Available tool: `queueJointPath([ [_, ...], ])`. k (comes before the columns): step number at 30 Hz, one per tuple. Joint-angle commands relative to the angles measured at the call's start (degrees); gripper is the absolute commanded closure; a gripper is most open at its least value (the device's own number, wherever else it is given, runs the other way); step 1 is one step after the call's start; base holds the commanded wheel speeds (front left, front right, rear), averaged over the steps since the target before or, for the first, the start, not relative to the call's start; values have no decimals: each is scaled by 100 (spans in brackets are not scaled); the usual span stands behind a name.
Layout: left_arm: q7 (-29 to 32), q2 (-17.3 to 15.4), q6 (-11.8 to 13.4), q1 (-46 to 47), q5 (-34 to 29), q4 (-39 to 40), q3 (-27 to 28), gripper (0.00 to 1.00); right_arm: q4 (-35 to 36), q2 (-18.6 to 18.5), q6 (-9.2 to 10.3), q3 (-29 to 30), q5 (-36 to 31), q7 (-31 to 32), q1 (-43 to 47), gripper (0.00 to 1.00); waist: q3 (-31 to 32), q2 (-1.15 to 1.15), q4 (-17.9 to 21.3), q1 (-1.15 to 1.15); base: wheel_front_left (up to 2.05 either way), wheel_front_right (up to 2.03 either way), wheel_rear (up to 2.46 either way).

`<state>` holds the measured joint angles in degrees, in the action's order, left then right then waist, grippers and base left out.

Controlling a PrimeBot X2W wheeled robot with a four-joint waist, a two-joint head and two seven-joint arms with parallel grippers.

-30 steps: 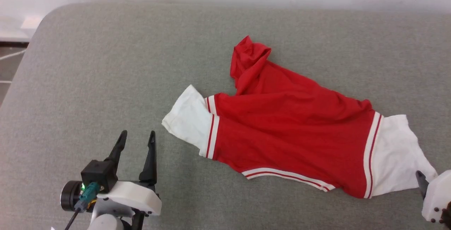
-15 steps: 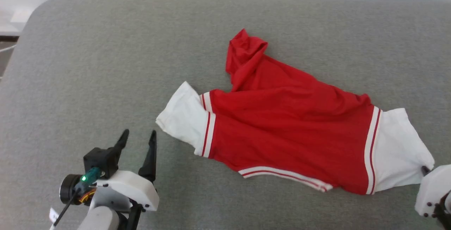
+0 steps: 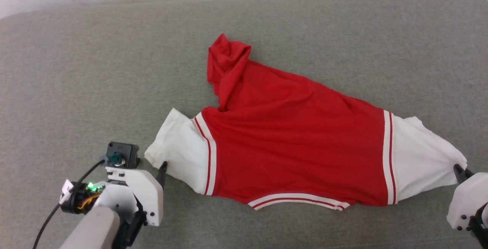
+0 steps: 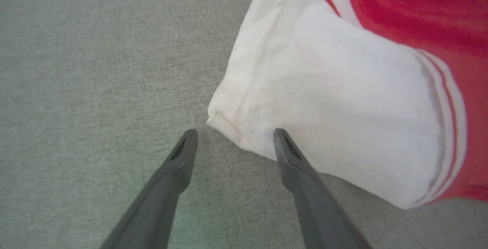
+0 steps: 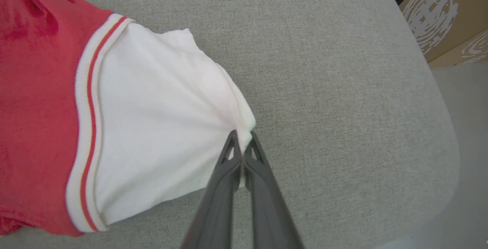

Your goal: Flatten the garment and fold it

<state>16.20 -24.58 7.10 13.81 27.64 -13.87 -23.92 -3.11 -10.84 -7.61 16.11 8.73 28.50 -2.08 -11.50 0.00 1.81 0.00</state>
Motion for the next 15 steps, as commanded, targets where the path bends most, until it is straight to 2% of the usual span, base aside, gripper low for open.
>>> queueJointPath([
  [1,71,-33,50,111,-39,-64,-9,0,40,24,12,-19,7,6,42,100,-94,0,111,0,0,0,0],
  [7,319,-63,7,256,-46,-398,-110,0,66,66,12,-91,31,5,46,100,-216,0,170,0,0,0,0],
  [8,476,-54,-63,242,2,-455,-172,100,66,62,12,-96,34,2,41,100,-228,0,171,0,0,0,0],
  [11,585,-51,-255,232,107,-466,-253,100,65,47,12,-115,33,-28,7,100,-248,0,169,0,0,0,0],
  [15,364,-29,-210,145,169,-350,-171,100,153,-52,12,-222,74,-229,-39,100,-117,0,121,0,0,0,0],
])
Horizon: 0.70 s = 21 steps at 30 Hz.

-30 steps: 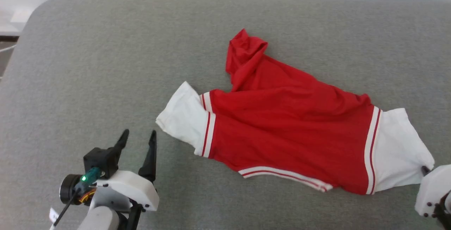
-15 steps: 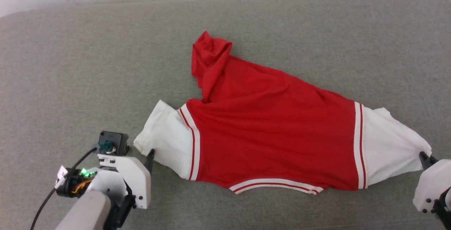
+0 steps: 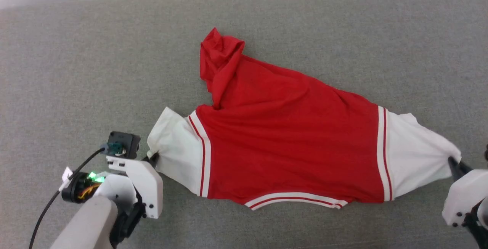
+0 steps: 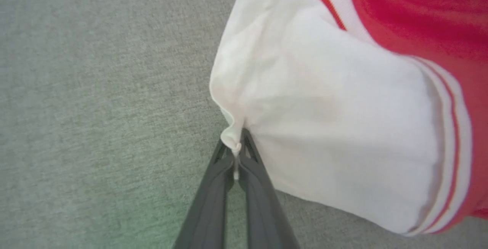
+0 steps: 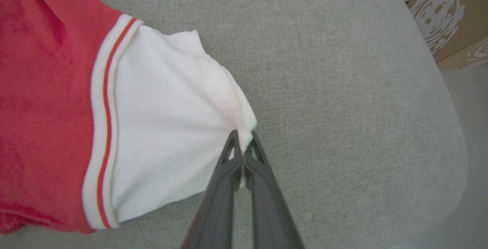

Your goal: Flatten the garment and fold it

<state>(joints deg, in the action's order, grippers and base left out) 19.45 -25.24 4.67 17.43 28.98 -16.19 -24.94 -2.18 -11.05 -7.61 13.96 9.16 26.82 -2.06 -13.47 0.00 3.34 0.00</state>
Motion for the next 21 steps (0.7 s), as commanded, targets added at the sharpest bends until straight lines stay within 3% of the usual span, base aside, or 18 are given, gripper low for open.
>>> queueJointPath([
  [1,-35,33,51,-272,58,-47,-34,100,114,-59,12,-14,40,-167,-73,100,139,0,-32,0,0,0,0],
  [5,-384,-6,149,-514,174,599,178,100,371,-327,12,-162,218,-305,-111,100,472,0,-76,0,0,0,0],
  [12,-486,-300,457,-820,252,2229,596,100,1019,-790,12,-186,928,-240,-305,100,1014,0,-157,0,0,0,0],
  [21,-920,-517,579,-863,396,3594,1243,100,1841,-974,12,240,1523,-199,-983,100,1478,0,-130,0,0,0,0],
])
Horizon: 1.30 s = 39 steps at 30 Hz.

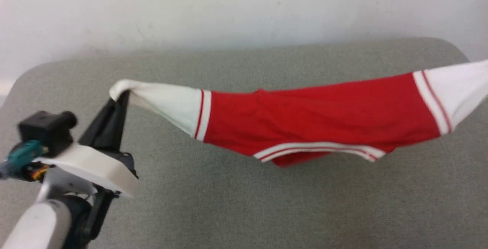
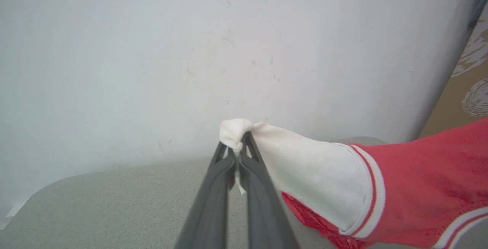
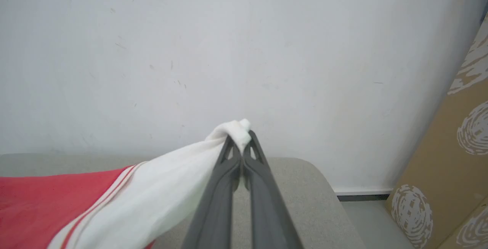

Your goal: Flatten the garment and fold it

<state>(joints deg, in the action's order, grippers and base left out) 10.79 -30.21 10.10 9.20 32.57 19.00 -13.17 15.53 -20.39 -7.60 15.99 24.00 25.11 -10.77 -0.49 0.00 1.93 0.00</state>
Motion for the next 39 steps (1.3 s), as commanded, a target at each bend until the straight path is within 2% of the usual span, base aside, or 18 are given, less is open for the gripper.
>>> queueJointPath([
  [1,-54,-21,36,-40,37,75,66,100,70,-40,11,37,38,-28,-112,100,181,0,12,0,0,0,0],
  [7,-197,-208,116,344,127,754,625,100,472,-126,11,246,401,214,-834,100,336,0,114,0,0,0,0],
  [10,-178,-317,152,706,185,930,894,100,518,-348,11,173,430,400,-1233,100,336,0,192,0,0,0,0],
  [14,-131,-571,175,1275,92,862,1177,100,336,-526,11,-78,442,473,-1937,100,248,0,327,0,0,0,0],
  [18,-17,-666,146,1803,179,609,1257,100,-114,-683,11,-472,351,402,-2694,100,90,0,454,0,0,0,0],
  [28,119,-770,-261,3464,230,-703,921,100,-1629,-899,11,-1467,-16,-259,-4611,100,-953,0,604,0,0,0,0],
  [32,16,-715,-434,4246,57,-1463,667,100,-2363,-915,11,-1863,-459,-686,-5398,100,-1471,0,652,0,0,0,0],
  [39,-385,-477,-633,5865,-252,-2849,387,100,-3777,-555,11,-2215,-976,-1422,-6838,100,-2391,0,604,0,0,0,0],
])
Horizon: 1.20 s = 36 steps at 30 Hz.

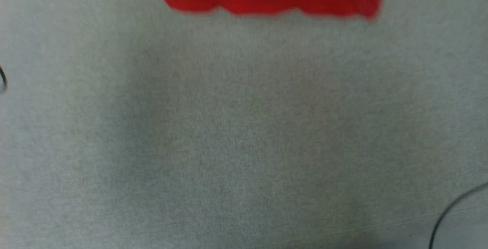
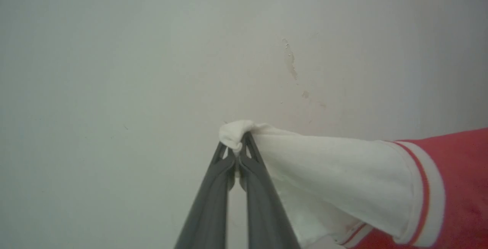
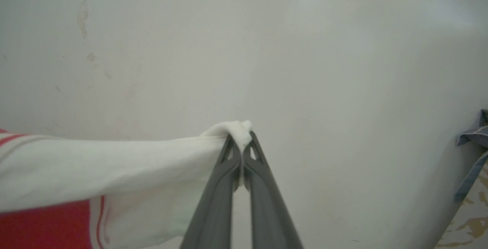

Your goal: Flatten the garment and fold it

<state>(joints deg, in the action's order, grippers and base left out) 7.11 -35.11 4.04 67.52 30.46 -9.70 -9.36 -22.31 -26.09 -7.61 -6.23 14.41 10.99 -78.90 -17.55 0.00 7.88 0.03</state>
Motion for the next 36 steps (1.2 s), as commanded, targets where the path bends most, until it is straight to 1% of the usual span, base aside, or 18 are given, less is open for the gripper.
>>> queueJointPath([
  [1,-95,48,-51,274,-101,-164,-36,100,-193,64,12,-35,-95,-102,-217,100,-791,0,-7,-3,0,0,0],
  [5,-444,216,-97,1209,-270,-834,-119,100,-923,312,12,-22,-330,-478,-939,100,-1190,0,-85,-3,0,0,0],
  [10,-940,398,-107,2124,-289,-1521,-37,100,-1678,536,12,-44,-764,-1086,-1648,100,-1556,0,-185,-3,0,0,0],
  [14,-1267,499,-164,2494,-283,-1947,-25,100,-2193,715,12,103,-1035,-1548,-2001,100,-1744,0,-305,-3,0,0,0],
  [18,-1499,614,-317,2451,-354,-2313,-210,100,-2676,886,12,205,-1152,-1896,-1989,100,-1818,0,-433,-3,0,0,0],
  [22,-1696,678,-437,1993,-351,-2591,-337,100,-3085,1048,12,168,-1209,-2187,-1625,100,-1765,0,-487,-3,0,0,0],
  [24,-1780,689,-482,1622,-323,-2692,-374,100,-3260,1106,12,-9,-1349,-2306,-1311,100,-1683,0,-491,-3,0,0,0],
  [26,-1878,711,-486,1149,-307,-2742,-410,100,-3433,1194,12,-22,-1319,-2399,-974,100,-1546,0,-498,-3,0,0,0],
  [28,-1961,729,-461,592,-398,-2741,-542,100,-3575,1241,12,-80,-1298,-2471,-595,100,-1345,0,-518,-3,0,0,0],
  [31,-2012,778,-428,-245,-432,-2690,-693,100,-3705,1270,12,-331,-1267,-2536,26,100,-998,0,-544,-3,0,0,0],
  [36,-1893,700,-376,-1565,-420,-2549,-888,100,-3812,1232,12,-824,-827,-2568,1166,100,-245,0,-601,-3,0,0,0],
])
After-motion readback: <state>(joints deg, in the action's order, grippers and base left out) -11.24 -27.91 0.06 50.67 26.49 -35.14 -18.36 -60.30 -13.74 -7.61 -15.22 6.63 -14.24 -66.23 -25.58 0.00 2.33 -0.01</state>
